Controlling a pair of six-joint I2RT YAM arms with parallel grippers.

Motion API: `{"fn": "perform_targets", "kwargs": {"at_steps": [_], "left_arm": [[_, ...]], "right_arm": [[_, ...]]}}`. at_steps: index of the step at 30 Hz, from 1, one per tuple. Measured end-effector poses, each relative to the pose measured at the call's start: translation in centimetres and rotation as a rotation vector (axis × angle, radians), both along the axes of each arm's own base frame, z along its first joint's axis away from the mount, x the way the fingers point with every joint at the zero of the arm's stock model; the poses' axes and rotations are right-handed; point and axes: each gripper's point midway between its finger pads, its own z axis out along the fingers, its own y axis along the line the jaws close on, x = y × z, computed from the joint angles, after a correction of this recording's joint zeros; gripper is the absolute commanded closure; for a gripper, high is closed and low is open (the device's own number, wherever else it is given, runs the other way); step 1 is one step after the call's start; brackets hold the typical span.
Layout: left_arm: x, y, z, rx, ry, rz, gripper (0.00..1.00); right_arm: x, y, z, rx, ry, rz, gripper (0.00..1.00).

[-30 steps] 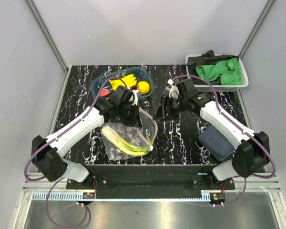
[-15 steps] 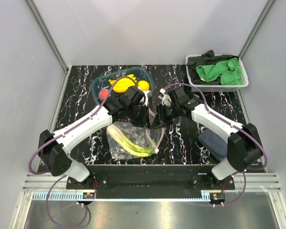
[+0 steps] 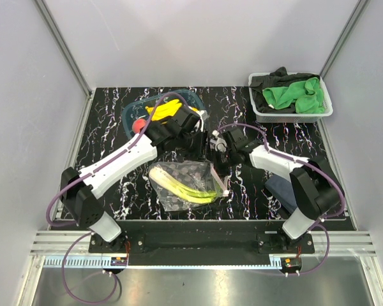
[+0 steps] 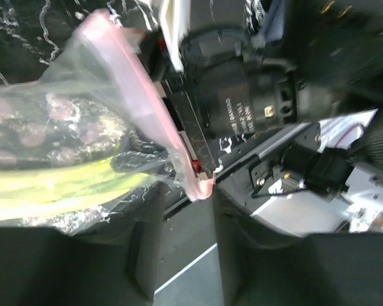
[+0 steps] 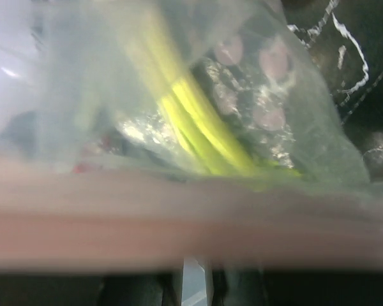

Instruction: Open the zip-top bag and remove the fake food

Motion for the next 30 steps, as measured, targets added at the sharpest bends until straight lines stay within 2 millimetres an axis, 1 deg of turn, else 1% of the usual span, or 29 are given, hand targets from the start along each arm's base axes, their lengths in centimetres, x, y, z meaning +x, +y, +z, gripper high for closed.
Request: {"fn": "perform_targets", "kwargs": {"at_steps": [1,3,6,7,8,9,10,11,14,16,17,18,20,21,23,24,25,27,30], "left_arm": [[0.2,0.1,0.1,0.004,-0.009,0.011,0.31],[0.4,0.6,0.2,0.009,-0.034,0.030,0.30],[-0.5,2.4,0.3,0.018,-0.064,0.064,0.42],[-1.2,3.6,0.3,0.021,-0.075,0.079,0.45],[-1.8,4.5,0.3,0.021,-0.078,0.094,0.51],[-2.5,5.5,0.2,0.021,-0.081,0.111,0.53],[-3.2,6.4,0.0,0.017,-0.083,0.127,0.56],[-3.9,7.3,-0.6,0.015,-0.079,0.144,0.61],[-5.8,9.1,-3.8,0.043,-0.019,0.179,0.64],[-6.9,10.1,-7.2,0.091,0.047,0.200,0.65],[-7.3,10.5,-8.5,0.112,0.073,0.209,0.65],[-7.7,10.9,-9.7,0.135,0.099,0.216,0.66],[-7.8,10.9,-10.7,0.149,0.120,0.222,0.67],[-7.6,10.8,-10.9,0.147,0.121,0.224,0.68],[-6.9,10.1,-11.3,0.139,0.117,0.225,0.69],[-6.5,9.8,-11.8,0.140,0.120,0.225,0.70],[-6.3,9.7,-12.2,0.145,0.126,0.225,0.70],[-5.9,9.2,-13.3,0.156,0.140,0.223,0.71],[-5.9,9.2,-15.2,0.167,0.170,0.224,0.72]], "right_arm": [[-0.2,-0.1,-0.5,-0.005,0.009,0.000,0.78],[-0.6,-0.3,-1.2,-0.012,0.025,0.001,0.78],[-1.1,-0.5,-2.0,-0.012,0.042,0.006,0.77],[-1.3,-0.6,-2.2,-0.011,0.048,0.008,0.77],[-1.5,-0.6,-2.3,-0.012,0.051,0.010,0.76],[-1.6,-0.7,-2.4,-0.010,0.052,0.012,0.76],[-1.7,-0.7,-2.6,-0.011,0.053,0.014,0.76],[-1.8,-0.8,-2.7,-0.012,0.055,0.014,0.75],[-2.3,-1.2,-3.4,-0.019,0.066,0.017,0.72],[-2.8,-1.5,-4.1,-0.029,0.077,0.018,0.70],[-3.1,-1.8,-4.4,-0.034,0.082,0.022,0.69],[-3.4,-2.0,-4.8,-0.041,0.089,0.024,0.66],[-4.0,-2.4,-5.3,-0.053,0.101,0.028,0.62],[-4.2,-2.6,-5.6,-0.058,0.105,0.030,0.59],[-4.6,-2.9,-5.9,-0.065,0.112,0.034,0.55],[-4.8,-3.1,-6.0,-0.068,0.114,0.036,0.50],[-5.0,-3.1,-6.1,-0.070,0.117,0.037,0.49],[-5.3,-3.4,-6.3,-0.072,0.120,0.040,0.46],[-6.0,-3.8,-6.7,-0.077,0.132,0.047,0.37]]}}
